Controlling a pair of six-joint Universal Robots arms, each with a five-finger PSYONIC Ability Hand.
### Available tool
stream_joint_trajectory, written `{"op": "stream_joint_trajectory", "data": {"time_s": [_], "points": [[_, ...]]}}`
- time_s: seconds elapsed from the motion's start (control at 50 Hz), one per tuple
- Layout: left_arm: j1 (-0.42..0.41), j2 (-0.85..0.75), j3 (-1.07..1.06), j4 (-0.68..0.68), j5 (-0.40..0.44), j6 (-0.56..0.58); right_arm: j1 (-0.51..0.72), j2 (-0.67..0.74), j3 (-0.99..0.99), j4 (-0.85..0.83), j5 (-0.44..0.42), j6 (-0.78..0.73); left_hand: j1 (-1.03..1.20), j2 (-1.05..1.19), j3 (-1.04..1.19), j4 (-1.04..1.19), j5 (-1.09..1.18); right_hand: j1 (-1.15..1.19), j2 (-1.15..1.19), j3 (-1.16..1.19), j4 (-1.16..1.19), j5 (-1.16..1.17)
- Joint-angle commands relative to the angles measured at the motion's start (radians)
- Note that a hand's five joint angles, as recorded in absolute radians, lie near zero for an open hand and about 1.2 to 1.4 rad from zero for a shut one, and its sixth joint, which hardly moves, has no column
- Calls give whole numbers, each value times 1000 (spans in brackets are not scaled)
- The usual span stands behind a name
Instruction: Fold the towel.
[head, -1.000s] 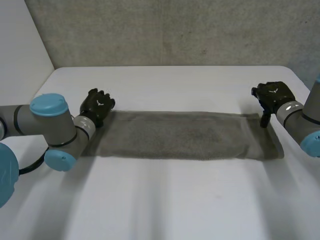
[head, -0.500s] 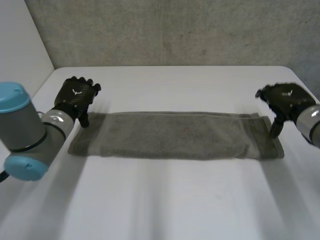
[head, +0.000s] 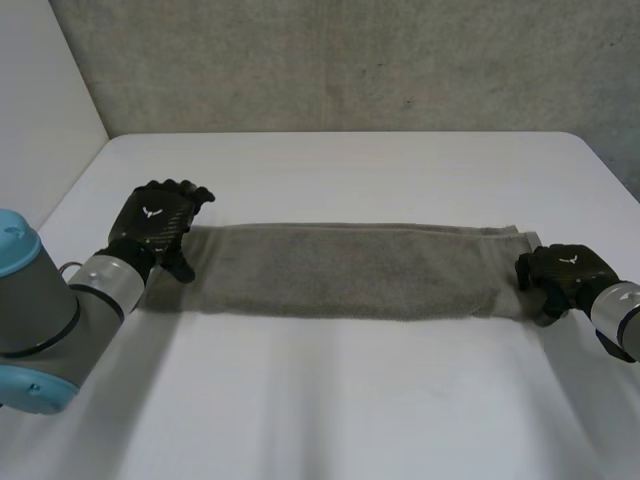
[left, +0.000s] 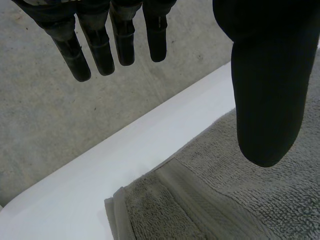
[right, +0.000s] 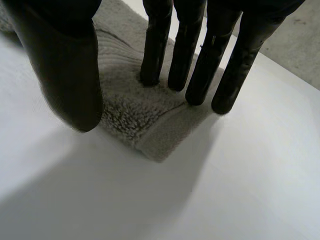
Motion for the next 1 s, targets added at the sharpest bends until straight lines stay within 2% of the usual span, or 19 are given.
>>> {"op": "stream_joint_trajectory", "data": {"time_s": [0.02,0.06,0.3,0.4,0.44,0.52,0.56,0.6,0.62,0.66,0.68,0.72,0.74,0.76,0.78,0.82,0.84,0.94,1.0], "points": [[0,0,-3,-2,0,1,-17,6,-5,-32,1,-5,34,36,35,33,40,259,254,272,274,268],[-1,2,-9,-1,0,1,-26,6,-16,-32,10,-12,31,33,32,31,37,516,511,528,530,524],[-1,11,-23,4,0,1,-122,9,-59,-14,19,-26,31,33,32,31,37,525,521,538,540,534],[2,23,-29,5,0,1,-245,-3,-111,21,21,-97,31,33,32,31,37,525,521,538,540,534],[2,30,-30,5,0,1,-312,-9,-166,85,24,-182,31,33,32,31,37,525,521,538,540,534],[2,33,-30,5,0,1,-311,-25,-229,165,28,-238,31,33,32,31,37,525,521,538,540,534],[0,34,-30,5,0,1,-260,-51,-260,196,33,-223,31,33,32,31,37,525,521,538,540,534],[-4,33,-32,5,0,1,-103,-98,-317,215,30,-136,31,33,32,31,37,525,521,538,540,534],[-4,33,-32,5,0,1,-102,-98,-317,215,30,-135,31,33,32,31,37,525,521,538,540,534],[-8,33,-36,5,0,1,38,-117,-344,208,33,-70,31,33,32,31,37,525,521,538,540,534],[-8,33,-36,5,0,1,39,-117,-344,208,33,-69,31,33,32,31,37,525,521,538,540,534],[-9,33,-36,5,0,1,232,-106,-372,176,39,-45,31,33,32,31,37,525,521,538,540,534],[-9,33,-36,5,0,1,233,-106,-372,176,39,-45,31,33,32,31,37,525,521,538,540,534],[-9,33,-36,5,-2,1,344,-89,-384,146,57,-45,31,33,32,31,37,525,521,538,540,534],[-9,33,-36,5,-2,1,345,-89,-384,146,57,-45,31,33,32,31,37,525,521,538,540,534],[-11,33,-36,5,-2,1,512,-24,-392,80,108,-49,31,33,32,31,37,525,521,538,540,534],[-11,33,-36,5,-2,1,513,-23,-392,80,108,-49,31,33,32,31,37,525,521,538,540,534],[-11,30,-38,11,-2,1,715,108,-398,-28,128,-55,31,33,32,31,37,525,521,538,540,534],[-11,28,-38,14,-2,1,740,146,-403,-34,128,-62,31,33,32,31,37,525,521,538,540,534]]}}
